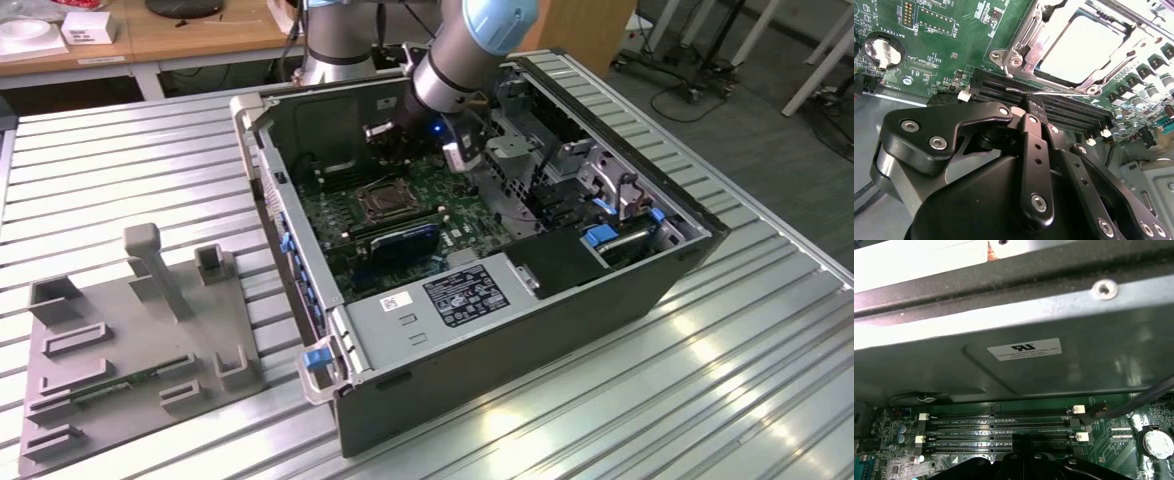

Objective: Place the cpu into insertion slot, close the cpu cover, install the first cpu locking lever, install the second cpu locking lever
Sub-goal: 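Install the first cpu locking lever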

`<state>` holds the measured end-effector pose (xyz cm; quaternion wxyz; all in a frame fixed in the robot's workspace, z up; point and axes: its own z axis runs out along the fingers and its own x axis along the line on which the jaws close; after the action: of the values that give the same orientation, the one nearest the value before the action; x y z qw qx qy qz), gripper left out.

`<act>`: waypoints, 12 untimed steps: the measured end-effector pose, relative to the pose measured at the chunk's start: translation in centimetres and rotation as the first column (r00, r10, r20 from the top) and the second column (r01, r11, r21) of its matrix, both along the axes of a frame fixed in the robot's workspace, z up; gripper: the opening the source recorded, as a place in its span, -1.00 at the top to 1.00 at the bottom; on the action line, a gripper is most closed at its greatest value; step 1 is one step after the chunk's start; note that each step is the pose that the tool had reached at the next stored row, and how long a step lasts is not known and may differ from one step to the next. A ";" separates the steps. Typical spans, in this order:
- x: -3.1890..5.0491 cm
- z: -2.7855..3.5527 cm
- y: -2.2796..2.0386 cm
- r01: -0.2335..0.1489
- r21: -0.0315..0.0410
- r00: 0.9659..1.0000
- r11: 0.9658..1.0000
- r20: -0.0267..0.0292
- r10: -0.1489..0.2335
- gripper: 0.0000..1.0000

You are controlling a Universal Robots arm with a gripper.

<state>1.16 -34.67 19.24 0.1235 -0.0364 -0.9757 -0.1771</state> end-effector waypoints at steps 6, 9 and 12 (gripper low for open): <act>0.03 -0.07 0.01 0.000 0.000 1.000 1.000 0.000 0.000 0.79; 0.20 -0.12 0.00 0.000 0.000 1.000 1.000 0.000 0.000 0.79; 0.43 -0.16 -0.04 0.000 0.000 1.000 1.000 0.000 0.000 0.79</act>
<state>1.60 -34.71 19.08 0.1235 -0.0364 -0.9757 -0.1771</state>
